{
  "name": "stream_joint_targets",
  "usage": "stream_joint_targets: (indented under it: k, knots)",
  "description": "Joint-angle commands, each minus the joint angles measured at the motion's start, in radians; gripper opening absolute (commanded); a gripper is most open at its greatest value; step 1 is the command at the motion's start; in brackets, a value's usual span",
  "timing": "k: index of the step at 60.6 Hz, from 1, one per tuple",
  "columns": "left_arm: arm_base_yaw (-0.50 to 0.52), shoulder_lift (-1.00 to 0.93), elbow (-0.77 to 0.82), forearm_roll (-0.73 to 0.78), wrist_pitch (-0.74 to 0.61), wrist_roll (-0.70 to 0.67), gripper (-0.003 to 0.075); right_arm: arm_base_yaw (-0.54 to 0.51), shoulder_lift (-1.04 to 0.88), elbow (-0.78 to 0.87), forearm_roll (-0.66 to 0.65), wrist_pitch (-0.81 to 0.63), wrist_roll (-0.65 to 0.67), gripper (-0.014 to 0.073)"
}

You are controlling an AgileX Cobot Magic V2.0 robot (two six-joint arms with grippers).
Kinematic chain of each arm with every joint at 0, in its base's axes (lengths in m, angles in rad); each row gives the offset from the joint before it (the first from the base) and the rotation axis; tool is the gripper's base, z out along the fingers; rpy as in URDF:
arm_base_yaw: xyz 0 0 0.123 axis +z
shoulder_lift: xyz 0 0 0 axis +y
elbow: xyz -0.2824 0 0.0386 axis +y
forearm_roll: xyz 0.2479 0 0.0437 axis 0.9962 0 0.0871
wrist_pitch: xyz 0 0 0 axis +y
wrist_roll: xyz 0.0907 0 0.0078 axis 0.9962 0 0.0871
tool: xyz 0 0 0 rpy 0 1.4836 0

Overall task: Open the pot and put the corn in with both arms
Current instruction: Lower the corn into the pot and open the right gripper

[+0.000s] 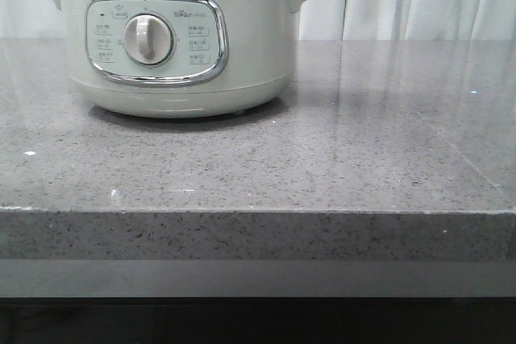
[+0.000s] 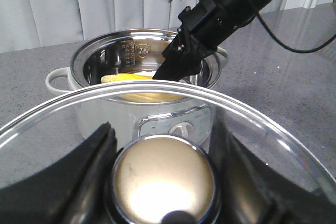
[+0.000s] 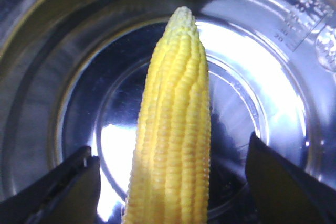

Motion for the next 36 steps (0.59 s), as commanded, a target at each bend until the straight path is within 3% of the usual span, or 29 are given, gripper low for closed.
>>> stream_joint_targets:
  k: [1, 10, 17, 36]
  knots:
    - [0.001, -0.002, -0.04, -0.012, -0.149, -0.003, 0.0209, -0.011, -0.128, -0.058, 0.006, 0.013, 0.037, 0.0582]
    - [0.001, -0.002, -0.04, -0.012, -0.149, -0.003, 0.0209, -0.025, -0.241, -0.055, -0.083, 0.112, 0.137, 0.0582]
    - [0.001, -0.002, -0.04, -0.012, -0.149, -0.003, 0.0209, -0.027, -0.348, 0.006, -0.098, 0.1, 0.153, 0.0582]
    - [-0.002, -0.002, -0.04, -0.012, -0.149, -0.003, 0.0209, -0.02, -0.762, 0.549, -0.074, -0.233, 0.153, 0.0582]
